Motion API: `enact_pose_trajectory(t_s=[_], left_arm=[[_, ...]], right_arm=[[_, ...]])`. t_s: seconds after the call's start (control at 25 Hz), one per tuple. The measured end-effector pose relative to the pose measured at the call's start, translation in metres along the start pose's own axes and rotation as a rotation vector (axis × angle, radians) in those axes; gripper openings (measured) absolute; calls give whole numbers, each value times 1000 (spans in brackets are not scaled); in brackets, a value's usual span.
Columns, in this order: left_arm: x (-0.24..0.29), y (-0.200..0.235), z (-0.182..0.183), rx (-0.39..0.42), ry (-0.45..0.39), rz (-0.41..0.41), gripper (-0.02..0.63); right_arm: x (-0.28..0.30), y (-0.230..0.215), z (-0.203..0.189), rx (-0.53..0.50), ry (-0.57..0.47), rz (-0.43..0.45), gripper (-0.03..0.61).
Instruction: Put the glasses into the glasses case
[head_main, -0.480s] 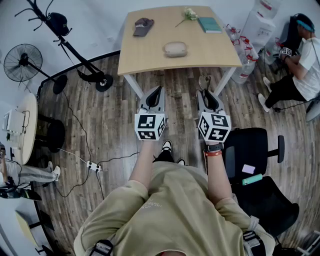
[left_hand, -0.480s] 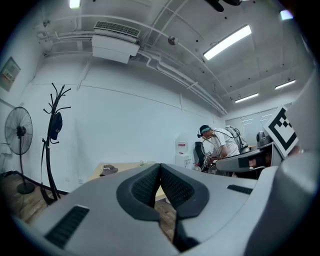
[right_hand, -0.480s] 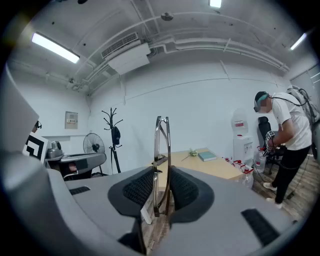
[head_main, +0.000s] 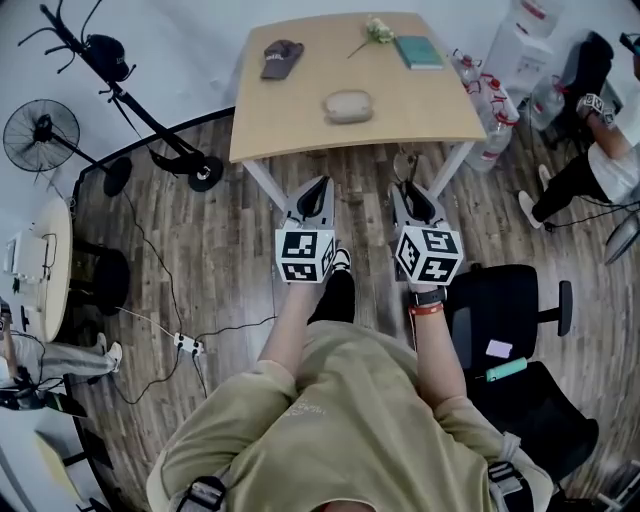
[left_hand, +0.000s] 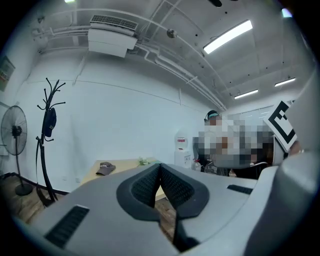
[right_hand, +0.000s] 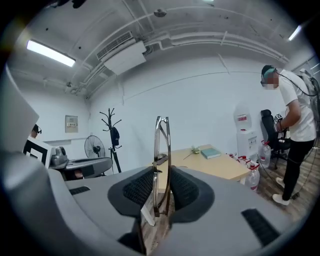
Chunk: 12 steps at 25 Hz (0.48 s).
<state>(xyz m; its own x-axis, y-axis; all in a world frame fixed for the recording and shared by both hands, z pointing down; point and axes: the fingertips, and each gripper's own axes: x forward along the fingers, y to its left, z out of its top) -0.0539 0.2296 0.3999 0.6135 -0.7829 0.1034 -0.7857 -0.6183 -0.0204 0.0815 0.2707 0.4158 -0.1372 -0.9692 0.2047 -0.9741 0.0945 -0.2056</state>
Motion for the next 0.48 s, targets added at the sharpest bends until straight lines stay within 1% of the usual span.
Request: enact_pose_trajectory(t_s=[0.12, 0.24, 0.36, 0.48], left_arm=[[45, 18, -7, -16, -1, -6, 23], [96, 39, -10, -14, 12, -6, 23], [142, 73, -3, 31, 44, 9, 23], [178, 111, -1, 22, 56, 17, 23]], right_arm=[[44, -13, -2, 12, 18, -1, 118], [96, -29, 3, 29, 48, 24, 118], [152, -34, 19, 47, 80, 49, 118], [206, -29, 33, 43, 99, 77, 118]])
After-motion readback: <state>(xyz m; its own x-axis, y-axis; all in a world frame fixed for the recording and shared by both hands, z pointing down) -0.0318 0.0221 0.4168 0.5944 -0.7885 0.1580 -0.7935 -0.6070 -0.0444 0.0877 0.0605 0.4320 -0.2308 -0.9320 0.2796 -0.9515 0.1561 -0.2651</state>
